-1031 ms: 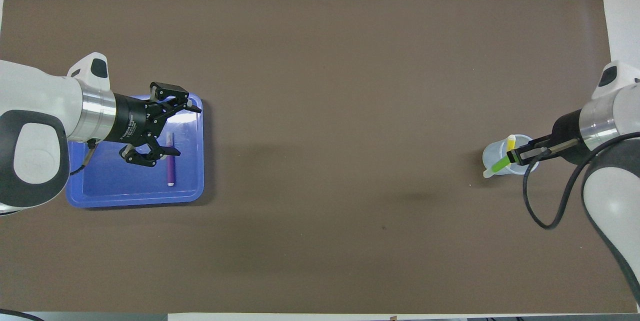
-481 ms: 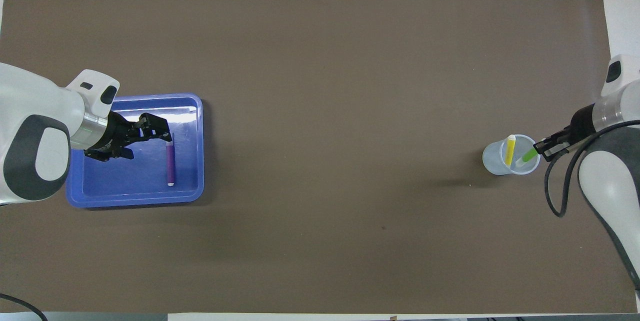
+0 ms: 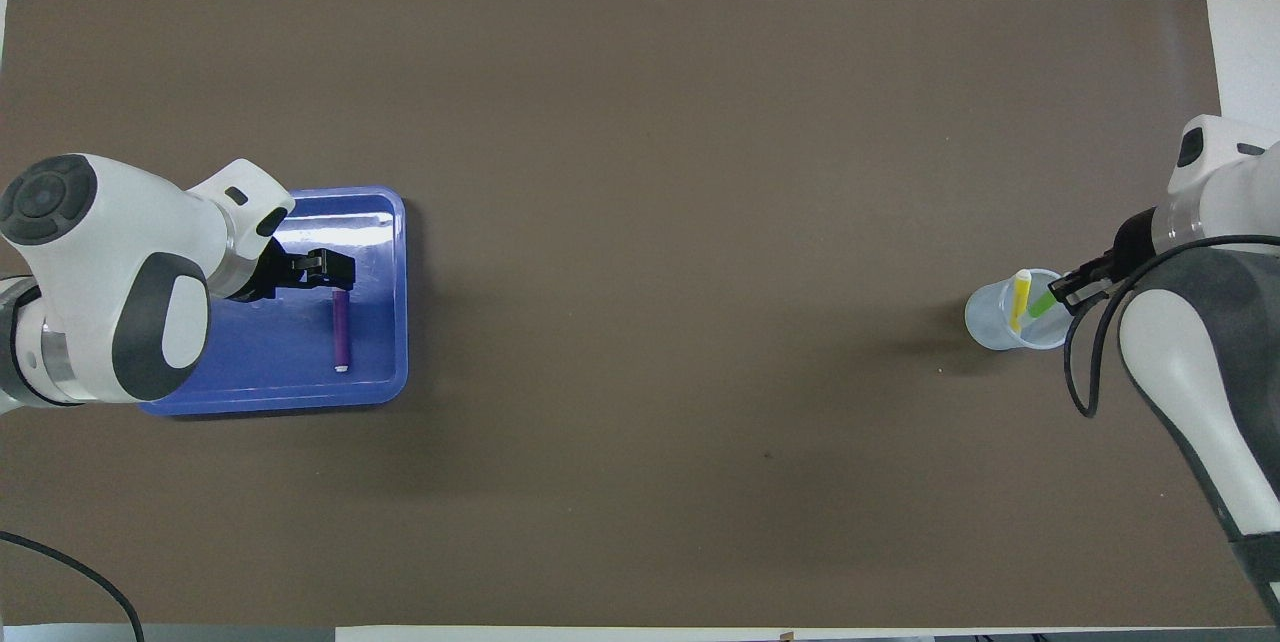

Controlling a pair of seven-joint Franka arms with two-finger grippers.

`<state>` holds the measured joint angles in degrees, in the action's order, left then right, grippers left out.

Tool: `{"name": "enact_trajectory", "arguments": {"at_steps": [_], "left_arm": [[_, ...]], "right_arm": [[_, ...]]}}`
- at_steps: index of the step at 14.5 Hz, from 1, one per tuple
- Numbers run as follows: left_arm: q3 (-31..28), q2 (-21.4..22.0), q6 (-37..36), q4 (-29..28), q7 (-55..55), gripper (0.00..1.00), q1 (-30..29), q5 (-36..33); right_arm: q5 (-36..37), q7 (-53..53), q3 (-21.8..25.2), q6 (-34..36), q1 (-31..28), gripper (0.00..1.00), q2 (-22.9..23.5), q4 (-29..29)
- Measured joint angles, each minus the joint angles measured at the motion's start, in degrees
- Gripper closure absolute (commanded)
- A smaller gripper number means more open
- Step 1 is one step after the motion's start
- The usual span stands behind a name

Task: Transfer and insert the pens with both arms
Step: 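Insert the green pen into the cup with the right gripper, then grasp the purple pen with the left gripper while the right gripper returns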

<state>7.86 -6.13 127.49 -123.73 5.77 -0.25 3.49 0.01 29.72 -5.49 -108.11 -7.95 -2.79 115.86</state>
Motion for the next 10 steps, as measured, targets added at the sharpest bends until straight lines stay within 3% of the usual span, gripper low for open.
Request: {"name": "enact_trajectory", "arguments": {"at_steps": [1, 2, 3, 4, 5, 10], "left_arm": [[0.2, -0.4, 0.8, -0.4, -0.1, 0.00, 0.0, -0.3], [0.2, -0.8, 1.2, -0.5, -0.2, 0.00, 0.1, -0.9], [0.3, -1.0, 1.5, -0.5, -0.2, 0.00, 0.1, -1.8], [0.3, -1.3, 2.0, -0.5, -0.2, 0.00, 0.1, -2.7], [0.3, -1.6, 2.5, -0.5, -0.3, 0.00, 0.1, -3.4], [0.3, -3.9, 5.2, -0.7, -0.3, 0.02, 1.5, -4.2]], "right_arm": [[0.0, 0.0, 0.0, -0.5, 0.0, 0.80, 0.0, 1.0], [0.0, 0.0, 0.0, -0.8, 0.0, 0.49, 0.0, 1.6], [0.0, 0.0, 0.0, -0.9, 0.0, 0.24, -0.1, 2.0], [0.0, 0.0, 0.0, -0.9, 0.0, 0.06, -0.2, 2.2], [0.0, 0.0, 0.0, -0.9, 0.0, 0.00, -0.3, 2.3], [-0.2, 0.0, -0.4, 1.7, 0.1, 0.00, -1.0, -1.2]]}}
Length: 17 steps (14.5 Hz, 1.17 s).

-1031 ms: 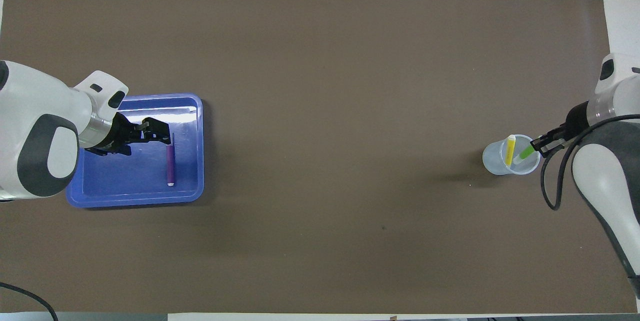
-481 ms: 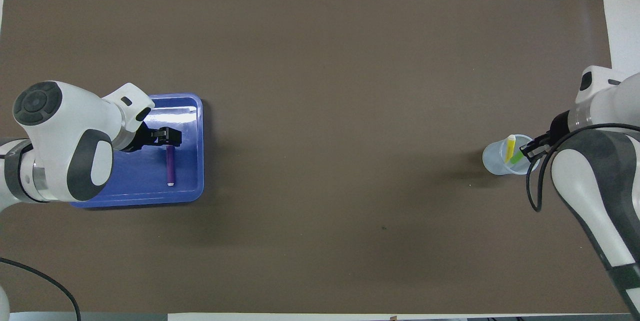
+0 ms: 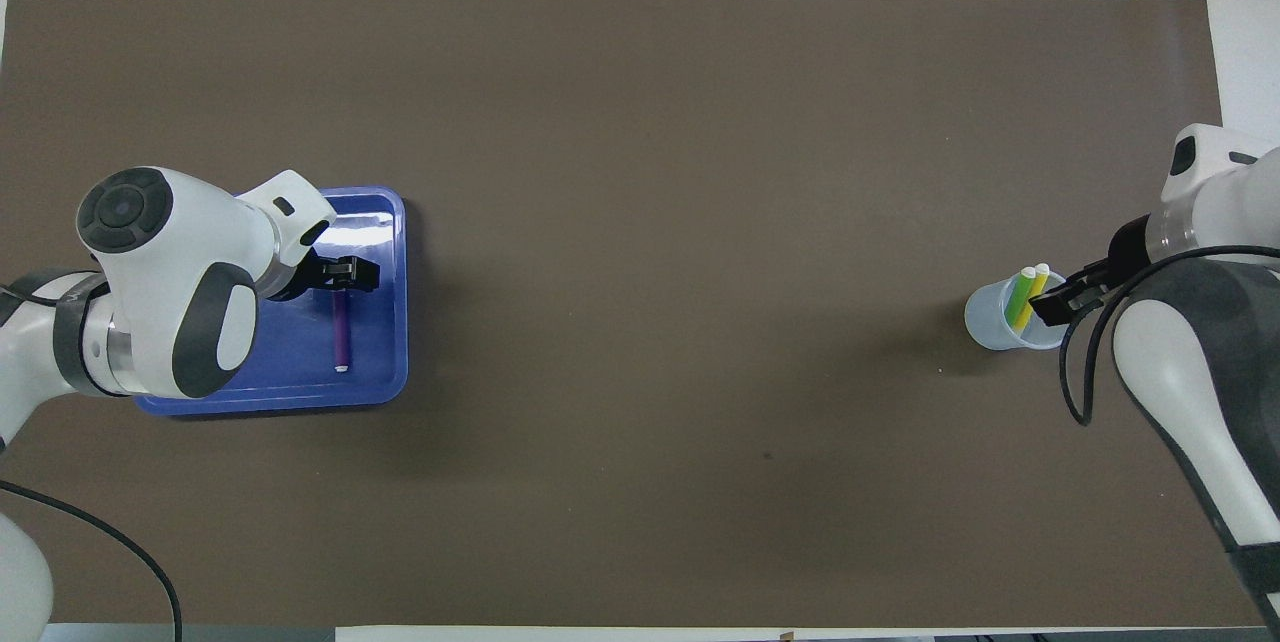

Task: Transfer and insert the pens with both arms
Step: 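Grasp the purple pen with the left gripper while the right gripper returns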

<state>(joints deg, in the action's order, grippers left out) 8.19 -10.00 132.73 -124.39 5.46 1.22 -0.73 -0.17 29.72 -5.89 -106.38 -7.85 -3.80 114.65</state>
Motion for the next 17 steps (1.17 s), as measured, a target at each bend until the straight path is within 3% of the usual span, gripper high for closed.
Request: {"name": "enact_trajectory", "arguments": {"at_steps": [4, 7, 8, 11, 13, 17], "left_arm": [[0.0, -0.2, 0.8, -0.6, 0.0, 0.12, 0.0, -0.1], [0.0, -0.2, 1.3, -1.2, 0.0, 0.31, 0.0, -0.1], [0.0, -0.2, 1.4, -1.3, 0.0, 0.44, 0.0, -0.1], [0.0, -0.2, 1.4, -1.4, -0.1, 0.98, 0.0, -0.1], [0.0, -0.1, 1.4, -1.4, -0.1, 1.00, 0.0, -0.1], [0.0, 0.0, 1.4, -1.4, -0.2, 1.00, -0.1, -0.1]], "right_arm": [[-10.9, -0.2, -0.2, 11.0, -0.1, 0.00, -1.2, -8.8], [-17.6, -3.0, 1.1, 21.0, -0.6, 0.00, -2.4, -14.3], [-18.3, -4.5, 1.6, 22.1, -0.9, 0.00, -3.0, -14.5], [-26.2, -16.4, 1.3, 20.5, 0.2, 0.00, -3.8, -12.0], [-33.3, -25.9, 0.9, 20.1, 1.5, 0.00, -4.0, -10.5], [-40.6, -34.1, 0.5, 15.7, 4.5, 0.00, -5.6, -6.8]]}}
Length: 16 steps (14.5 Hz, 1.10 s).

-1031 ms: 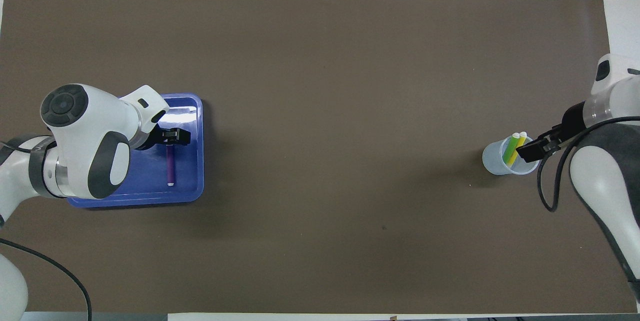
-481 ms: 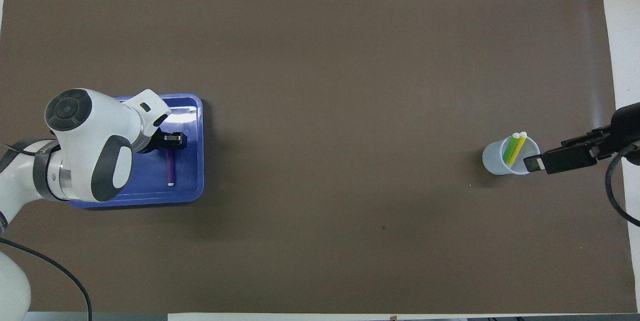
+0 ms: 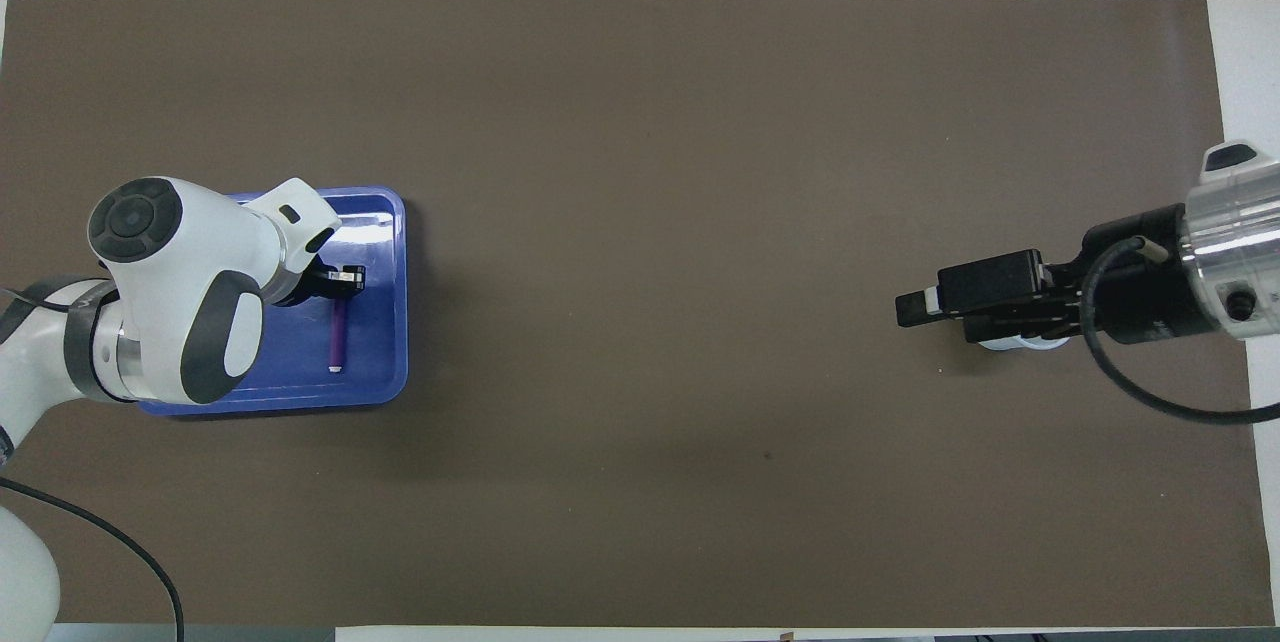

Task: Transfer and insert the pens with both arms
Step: 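Grasp the purple pen with the left gripper while the right gripper returns, then lift the purple pen toward the right gripper with the left gripper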

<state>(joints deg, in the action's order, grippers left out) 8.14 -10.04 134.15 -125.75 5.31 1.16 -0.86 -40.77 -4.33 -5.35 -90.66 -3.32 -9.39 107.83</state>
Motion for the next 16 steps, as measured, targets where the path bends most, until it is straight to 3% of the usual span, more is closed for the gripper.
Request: {"name": "enact_trajectory", "arguments": {"at_steps": [5, 9, 12, 16], "left_arm": [[-0.4, 0.0, -3.1, 2.0, 0.1, 1.00, -0.8, 0.0], [-0.5, 0.4, -16.8, 11.5, 3.5, 1.00, -1.3, 0.2], [-0.1, 0.7, -25.7, 18.6, 10.0, 1.00, -1.1, 3.2], [0.4, 0.9, -32.0, 24.1, 26.1, 1.00, 0.9, 10.1]], "right_arm": [[-5.3, -8.3, -1.1, -6.1, 3.1, 0.00, -2.3, 4.3], [-7.8, -12.1, -1.4, -12.2, 6.5, 0.00, -3.5, 7.5], [-8.8, -12.2, -1.4, -15.6, 7.8, 0.00, -4.5, 10.0], [-12.1, -12.2, -1.6, -21.4, 10.0, 0.00, -6.2, 13.6]]}}
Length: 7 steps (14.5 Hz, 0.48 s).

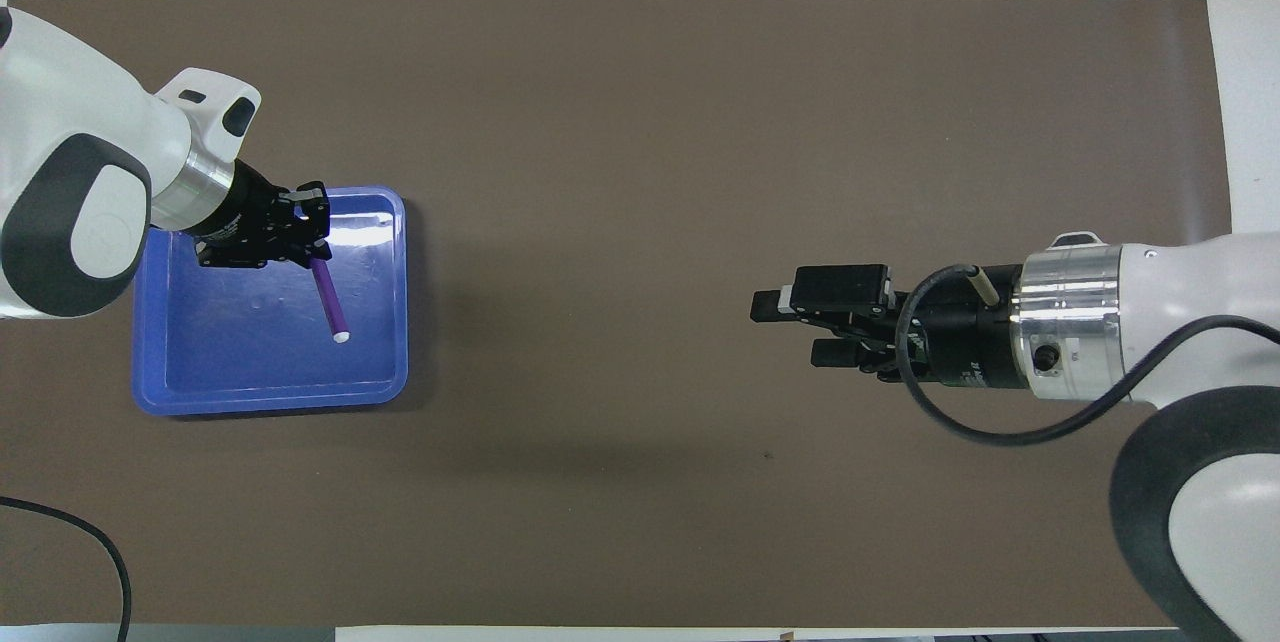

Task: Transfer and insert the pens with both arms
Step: 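Lift the purple pen toward the right gripper with the left gripper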

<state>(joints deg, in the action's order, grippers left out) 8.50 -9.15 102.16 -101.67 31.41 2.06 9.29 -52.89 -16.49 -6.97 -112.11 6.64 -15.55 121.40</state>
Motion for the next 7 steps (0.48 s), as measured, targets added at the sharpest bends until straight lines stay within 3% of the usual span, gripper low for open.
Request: {"name": "enact_trajectory", "arguments": {"at_steps": [4, 7], "left_arm": [[2.5, 1.2, -0.7, 1.5, 20.5, 1.00, 1.4, 6.9], [4.9, 2.2, 0.9, 1.7, 35.3, 1.00, 2.9, 8.9]], "right_arm": [[-1.4, -0.1, -0.1, -3.9, 1.1, 0.00, -1.0, 2.0], [-2.1, -0.9, -0.2, -10.6, 5.2, 0.00, -1.3, 3.5]]}}
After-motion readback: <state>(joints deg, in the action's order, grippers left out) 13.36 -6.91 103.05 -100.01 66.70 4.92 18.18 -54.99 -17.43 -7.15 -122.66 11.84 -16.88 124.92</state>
